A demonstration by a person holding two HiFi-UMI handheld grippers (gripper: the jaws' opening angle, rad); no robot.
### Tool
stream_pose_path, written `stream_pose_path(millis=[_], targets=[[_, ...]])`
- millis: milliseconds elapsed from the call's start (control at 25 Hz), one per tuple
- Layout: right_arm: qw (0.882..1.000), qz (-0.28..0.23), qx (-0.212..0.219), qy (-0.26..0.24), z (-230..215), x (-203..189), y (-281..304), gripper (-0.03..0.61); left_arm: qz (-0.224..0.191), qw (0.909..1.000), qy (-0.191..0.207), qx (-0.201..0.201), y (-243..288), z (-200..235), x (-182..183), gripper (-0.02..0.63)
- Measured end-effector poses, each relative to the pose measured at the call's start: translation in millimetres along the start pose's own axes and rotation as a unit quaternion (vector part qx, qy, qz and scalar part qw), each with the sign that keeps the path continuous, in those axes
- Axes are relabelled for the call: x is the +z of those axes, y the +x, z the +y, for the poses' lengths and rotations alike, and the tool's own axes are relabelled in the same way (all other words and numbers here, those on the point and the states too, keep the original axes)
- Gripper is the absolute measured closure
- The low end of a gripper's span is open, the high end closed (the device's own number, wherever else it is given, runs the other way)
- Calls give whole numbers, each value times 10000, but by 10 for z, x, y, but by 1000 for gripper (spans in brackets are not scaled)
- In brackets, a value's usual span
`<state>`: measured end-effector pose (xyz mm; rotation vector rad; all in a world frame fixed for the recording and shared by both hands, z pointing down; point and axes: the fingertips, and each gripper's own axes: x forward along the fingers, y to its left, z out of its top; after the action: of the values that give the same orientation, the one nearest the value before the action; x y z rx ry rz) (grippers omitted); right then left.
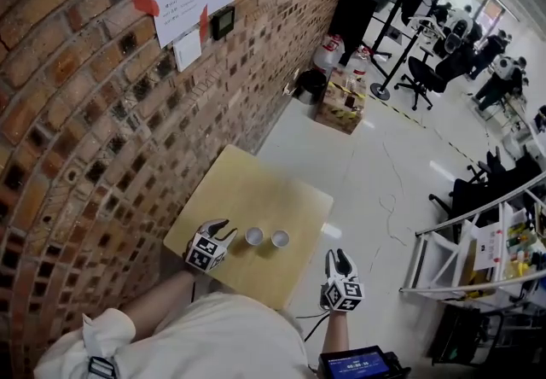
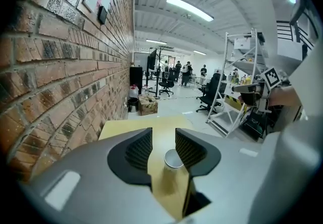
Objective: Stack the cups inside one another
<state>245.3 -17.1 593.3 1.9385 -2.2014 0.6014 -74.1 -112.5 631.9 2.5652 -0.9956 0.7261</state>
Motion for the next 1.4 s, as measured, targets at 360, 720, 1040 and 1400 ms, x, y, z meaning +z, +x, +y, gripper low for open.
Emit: stream_pose_path(millis=[360,720,1040,1400], targets=[[9946,944,380,-208,358,-649,408,461,220,9997,76,-73,18,-62,-173,453],[9368,2154,1179,-2491,969,-1321,1043,462,477,9988,84,14,-133,-22,-465,449],[8419,3023,1624,-4165,1160,-1981,1434,462,526,9984,-110,190,-270,39,-573,450],[8000,3523,1551,-4602,1069,-2333,1663,507,562,9968,-398,418,-427,151,-707,451]])
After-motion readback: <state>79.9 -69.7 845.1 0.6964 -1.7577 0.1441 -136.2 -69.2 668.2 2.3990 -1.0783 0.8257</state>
